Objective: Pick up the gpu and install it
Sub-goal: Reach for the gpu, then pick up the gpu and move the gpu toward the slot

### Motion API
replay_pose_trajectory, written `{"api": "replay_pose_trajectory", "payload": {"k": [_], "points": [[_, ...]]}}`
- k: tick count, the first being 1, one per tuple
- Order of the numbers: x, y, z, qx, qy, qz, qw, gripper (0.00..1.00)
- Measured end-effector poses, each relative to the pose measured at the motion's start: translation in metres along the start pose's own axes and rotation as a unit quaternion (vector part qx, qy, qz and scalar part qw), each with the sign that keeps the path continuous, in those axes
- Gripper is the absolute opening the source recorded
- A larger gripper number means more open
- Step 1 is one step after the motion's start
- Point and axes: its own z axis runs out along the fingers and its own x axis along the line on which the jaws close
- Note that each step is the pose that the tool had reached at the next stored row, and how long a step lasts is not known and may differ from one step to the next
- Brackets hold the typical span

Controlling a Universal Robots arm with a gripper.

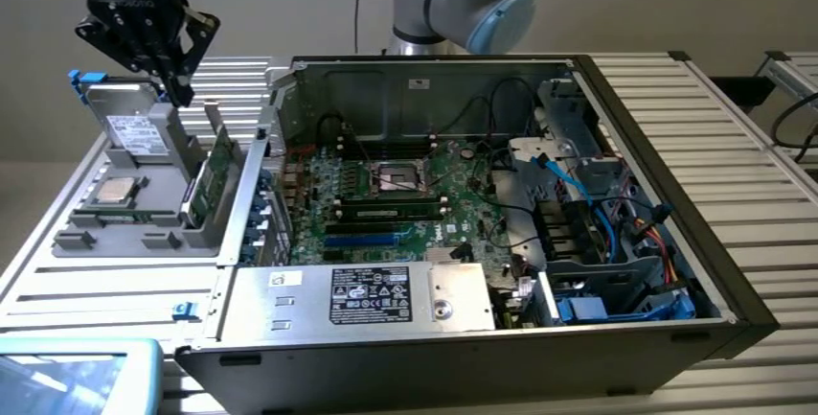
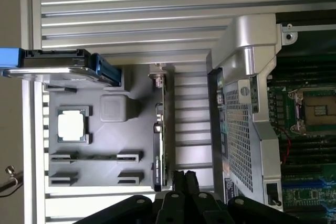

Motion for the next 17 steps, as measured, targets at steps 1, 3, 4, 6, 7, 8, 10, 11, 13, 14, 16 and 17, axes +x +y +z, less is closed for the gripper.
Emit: {"api": "replay_pose_trajectory", "payload": {"k": [1, 3, 4, 6, 7, 8, 10, 11, 13, 14, 16, 17], "points": [[0.0009, 0.0012, 0.0005, 0.0, 0.0, 0.0, 1.0, 0.12], [0.0032, 0.0019, 0.001, 0.0, 0.0, 0.0, 1.0, 0.12], [0.0041, 0.0019, 0.0013, 0.0, 0.0, 0.0, 1.0, 0.12], [0.0059, 0.0018, 0.0017, -0.0001, -0.0001, 0.0, 1.0, 0.12], [0.0059, 0.0018, 0.0017, -0.0001, -0.0001, 0.0, 1.0, 0.12], [0.006, 0.0018, 0.0016, 0.0, 0.0, 0.0, 1.0, 0.12], [0.006, 0.0018, 0.0017, 0.0, 0.0, 0.0, 1.0, 0.12], [0.006, 0.0018, 0.0016, 0.0, 0.0, 0.0, 1.0, 0.12], [0.006, 0.0018, 0.0016, 0.0, 0.0, 0.0, 1.0, 0.12], [0.006, 0.0018, 0.0016, 0.0, 0.0, 0.0, 1.0, 0.12], [0.006, 0.0018, 0.0016, 0.0, 0.0, 0.0, 1.0, 0.12], [0.006, 0.0018, 0.0016, 0.0, 0.0, 0.0, 1.0, 0.12]]}}
